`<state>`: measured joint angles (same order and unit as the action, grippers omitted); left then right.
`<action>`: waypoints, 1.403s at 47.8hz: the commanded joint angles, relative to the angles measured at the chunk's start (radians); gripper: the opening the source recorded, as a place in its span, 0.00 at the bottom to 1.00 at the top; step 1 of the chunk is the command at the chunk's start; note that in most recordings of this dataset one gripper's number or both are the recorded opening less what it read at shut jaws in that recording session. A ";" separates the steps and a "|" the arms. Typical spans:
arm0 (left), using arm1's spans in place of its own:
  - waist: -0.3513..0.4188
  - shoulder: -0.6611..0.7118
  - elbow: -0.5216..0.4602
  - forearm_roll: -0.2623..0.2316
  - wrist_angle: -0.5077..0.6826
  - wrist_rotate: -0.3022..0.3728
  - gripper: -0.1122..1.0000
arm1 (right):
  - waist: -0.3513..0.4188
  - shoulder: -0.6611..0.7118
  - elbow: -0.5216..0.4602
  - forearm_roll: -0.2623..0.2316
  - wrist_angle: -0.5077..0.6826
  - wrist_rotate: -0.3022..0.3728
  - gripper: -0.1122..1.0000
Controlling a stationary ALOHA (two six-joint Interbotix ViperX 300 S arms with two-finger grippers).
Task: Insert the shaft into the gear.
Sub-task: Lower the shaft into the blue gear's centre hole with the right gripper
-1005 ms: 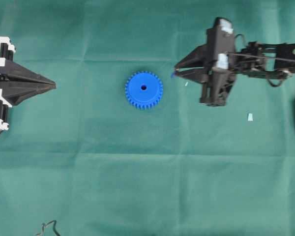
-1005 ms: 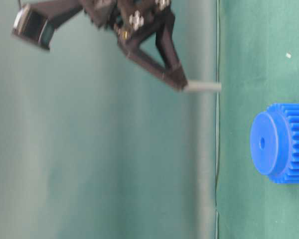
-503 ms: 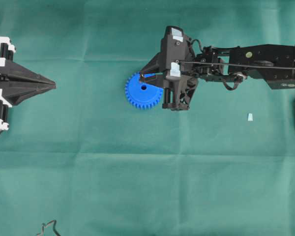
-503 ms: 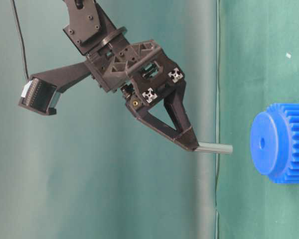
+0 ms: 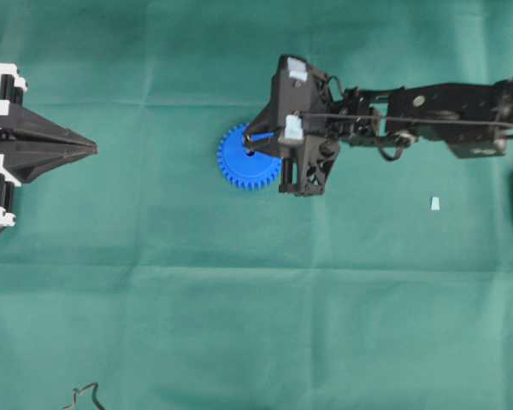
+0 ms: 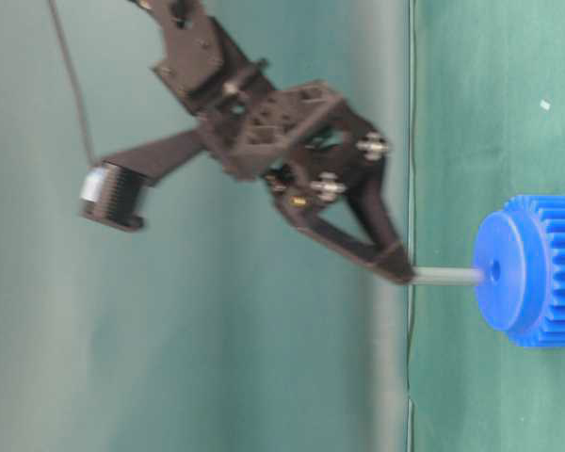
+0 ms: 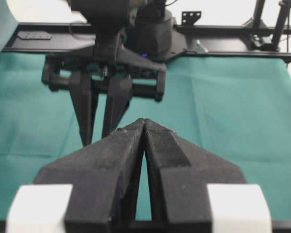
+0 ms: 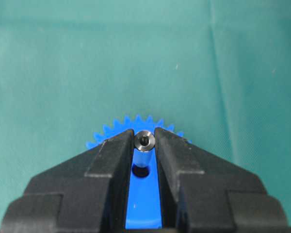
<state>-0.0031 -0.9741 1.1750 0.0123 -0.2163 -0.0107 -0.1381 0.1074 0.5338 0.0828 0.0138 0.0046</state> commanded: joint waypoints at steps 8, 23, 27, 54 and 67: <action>-0.002 0.006 -0.031 0.003 -0.003 0.000 0.10 | 0.000 0.055 -0.017 0.009 -0.032 0.006 0.26; -0.002 0.006 -0.031 0.002 -0.002 0.000 0.10 | 0.000 0.103 -0.018 0.009 -0.043 0.005 0.26; -0.002 0.006 -0.031 0.003 -0.002 0.000 0.10 | 0.000 0.106 -0.017 0.011 -0.044 0.005 0.26; -0.002 0.006 -0.031 0.003 0.000 0.000 0.10 | 0.003 0.106 -0.017 0.023 -0.011 0.008 0.31; -0.002 0.008 -0.031 0.003 0.000 0.000 0.10 | 0.005 0.106 -0.018 0.032 -0.017 0.008 0.94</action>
<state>-0.0031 -0.9741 1.1735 0.0123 -0.2117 -0.0107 -0.1411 0.2224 0.5292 0.1120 -0.0046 0.0138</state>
